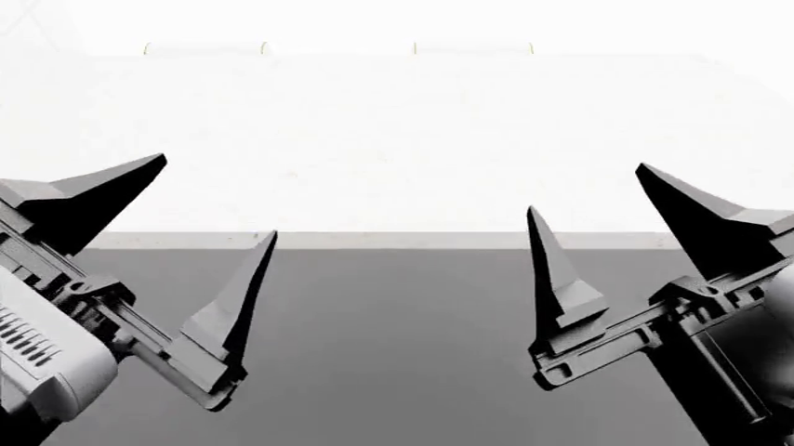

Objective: Pick the mug and mug and place them in the sink. Then turn on the water.

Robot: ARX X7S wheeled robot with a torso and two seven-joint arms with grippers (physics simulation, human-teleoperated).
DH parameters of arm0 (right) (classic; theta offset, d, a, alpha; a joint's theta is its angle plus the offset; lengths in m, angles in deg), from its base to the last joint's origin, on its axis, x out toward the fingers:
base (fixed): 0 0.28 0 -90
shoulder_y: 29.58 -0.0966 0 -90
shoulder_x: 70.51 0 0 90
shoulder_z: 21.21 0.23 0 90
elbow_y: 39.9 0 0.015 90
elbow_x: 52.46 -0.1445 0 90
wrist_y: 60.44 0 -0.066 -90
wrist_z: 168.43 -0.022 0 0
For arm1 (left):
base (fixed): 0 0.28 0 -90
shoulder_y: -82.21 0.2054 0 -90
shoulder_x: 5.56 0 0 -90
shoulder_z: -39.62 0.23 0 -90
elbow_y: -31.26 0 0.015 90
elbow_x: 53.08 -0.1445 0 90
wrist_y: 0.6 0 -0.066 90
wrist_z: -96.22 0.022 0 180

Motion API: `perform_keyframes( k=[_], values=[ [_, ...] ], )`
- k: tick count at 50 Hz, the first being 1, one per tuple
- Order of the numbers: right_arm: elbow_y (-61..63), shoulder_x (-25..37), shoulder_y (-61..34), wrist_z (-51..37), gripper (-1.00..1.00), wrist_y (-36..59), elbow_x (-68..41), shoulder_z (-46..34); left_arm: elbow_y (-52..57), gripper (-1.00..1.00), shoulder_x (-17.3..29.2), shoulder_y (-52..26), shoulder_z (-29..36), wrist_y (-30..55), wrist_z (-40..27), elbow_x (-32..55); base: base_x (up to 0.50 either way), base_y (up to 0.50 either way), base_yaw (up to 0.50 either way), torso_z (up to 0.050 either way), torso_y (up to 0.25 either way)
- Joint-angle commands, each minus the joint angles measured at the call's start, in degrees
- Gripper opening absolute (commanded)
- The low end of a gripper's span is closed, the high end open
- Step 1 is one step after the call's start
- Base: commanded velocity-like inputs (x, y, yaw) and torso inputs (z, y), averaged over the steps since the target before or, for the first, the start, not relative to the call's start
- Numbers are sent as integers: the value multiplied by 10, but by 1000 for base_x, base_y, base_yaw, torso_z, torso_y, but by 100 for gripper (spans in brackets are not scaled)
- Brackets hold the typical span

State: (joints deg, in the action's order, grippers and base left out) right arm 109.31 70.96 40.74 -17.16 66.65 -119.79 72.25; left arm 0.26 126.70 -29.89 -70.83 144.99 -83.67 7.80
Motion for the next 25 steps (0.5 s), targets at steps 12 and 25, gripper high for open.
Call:
perform_keyframes(
  k=[12, 25],
  values=[
    [5, 91, -21, -39, 100, -106, 16, -110, 5, 100, 60, 25, 1, -79, -29, 44, 233, 465, 0, 0, 0],
    [2, 99, -30, -39, 100, -127, 32, -144, 2, 100, 73, 35, 16, -106, -35, 37, 234, 500, 0, 0, 0]
  ],
)
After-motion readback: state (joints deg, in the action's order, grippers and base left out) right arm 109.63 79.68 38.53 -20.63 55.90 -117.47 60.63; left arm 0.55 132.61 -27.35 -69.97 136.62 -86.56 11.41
